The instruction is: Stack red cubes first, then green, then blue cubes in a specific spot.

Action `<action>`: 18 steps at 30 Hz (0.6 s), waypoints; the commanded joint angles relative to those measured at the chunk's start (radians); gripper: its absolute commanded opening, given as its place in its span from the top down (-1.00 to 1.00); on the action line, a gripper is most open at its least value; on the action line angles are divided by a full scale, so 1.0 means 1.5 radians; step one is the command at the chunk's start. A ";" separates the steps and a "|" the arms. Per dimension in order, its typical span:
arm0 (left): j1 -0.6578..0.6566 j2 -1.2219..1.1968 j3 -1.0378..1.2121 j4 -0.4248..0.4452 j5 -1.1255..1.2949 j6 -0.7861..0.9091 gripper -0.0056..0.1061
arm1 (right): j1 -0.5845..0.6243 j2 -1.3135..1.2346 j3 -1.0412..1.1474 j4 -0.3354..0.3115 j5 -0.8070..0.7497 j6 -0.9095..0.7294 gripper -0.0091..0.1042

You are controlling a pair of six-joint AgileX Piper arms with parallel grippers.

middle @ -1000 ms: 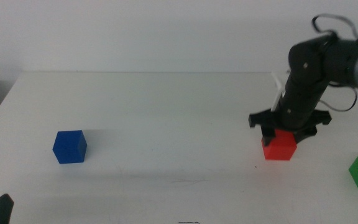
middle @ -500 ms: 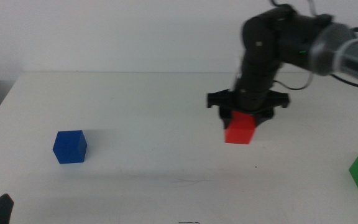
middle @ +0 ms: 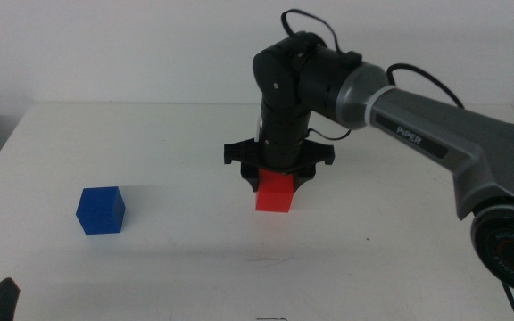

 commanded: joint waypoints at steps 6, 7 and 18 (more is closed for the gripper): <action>0.001 -0.013 -0.002 0.001 -0.056 -0.002 -0.78 | 0.003 -0.018 -0.027 -0.002 0.053 0.019 0.86; 0.001 -0.013 -0.002 0.001 -0.056 -0.002 -0.78 | 0.003 -0.015 -0.027 0.000 0.053 0.019 0.86; 0.001 -0.013 -0.002 0.001 -0.056 -0.002 -0.78 | 0.003 0.008 -0.011 0.000 0.053 0.011 0.52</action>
